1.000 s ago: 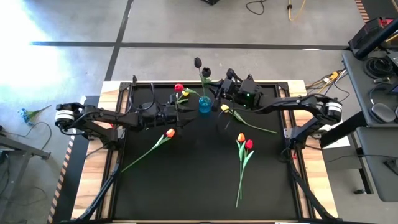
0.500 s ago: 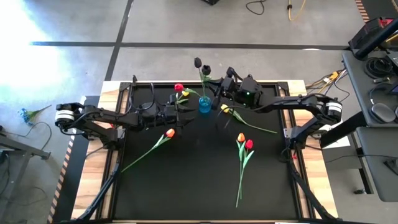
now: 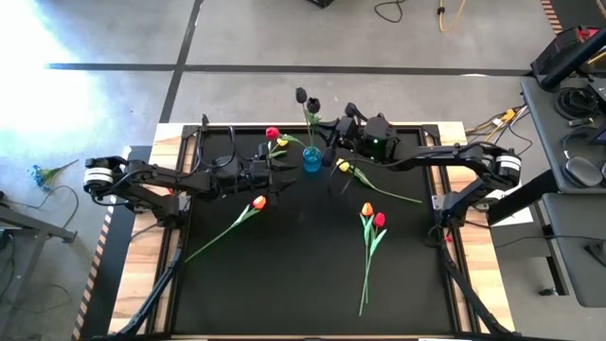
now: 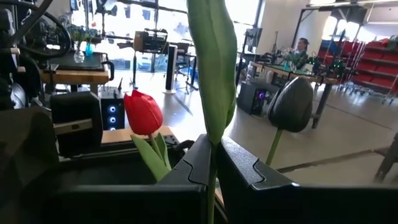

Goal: Sort flowers into vase by color
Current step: Put the black flower into the transparent blue vase

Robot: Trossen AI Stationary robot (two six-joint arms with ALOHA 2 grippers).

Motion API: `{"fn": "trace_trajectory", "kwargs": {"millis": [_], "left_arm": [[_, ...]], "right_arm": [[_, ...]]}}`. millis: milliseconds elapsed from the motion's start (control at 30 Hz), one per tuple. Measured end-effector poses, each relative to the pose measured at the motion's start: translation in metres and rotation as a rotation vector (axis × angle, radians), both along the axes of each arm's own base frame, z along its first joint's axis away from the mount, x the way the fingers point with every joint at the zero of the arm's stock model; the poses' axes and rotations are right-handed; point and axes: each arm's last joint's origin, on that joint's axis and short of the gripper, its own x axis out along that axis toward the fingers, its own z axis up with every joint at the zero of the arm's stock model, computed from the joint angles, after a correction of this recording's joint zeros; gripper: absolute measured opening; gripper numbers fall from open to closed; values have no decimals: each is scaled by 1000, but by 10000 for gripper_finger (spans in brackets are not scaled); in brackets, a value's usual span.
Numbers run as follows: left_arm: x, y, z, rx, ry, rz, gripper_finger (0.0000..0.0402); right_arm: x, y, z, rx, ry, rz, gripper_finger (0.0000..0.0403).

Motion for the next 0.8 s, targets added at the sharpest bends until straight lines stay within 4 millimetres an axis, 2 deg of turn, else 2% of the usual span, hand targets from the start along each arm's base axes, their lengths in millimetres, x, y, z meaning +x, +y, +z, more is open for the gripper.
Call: {"fn": "trace_trajectory", "kwargs": {"millis": [633,800], "left_arm": [[0,0,-1,-22,5,-1,153],[0,0,-2,-24,12,-1,153]], "right_arm": [[32,-15,-51,71,115,-47,13],[32,-16,-54,80,124,-77,13]]}}
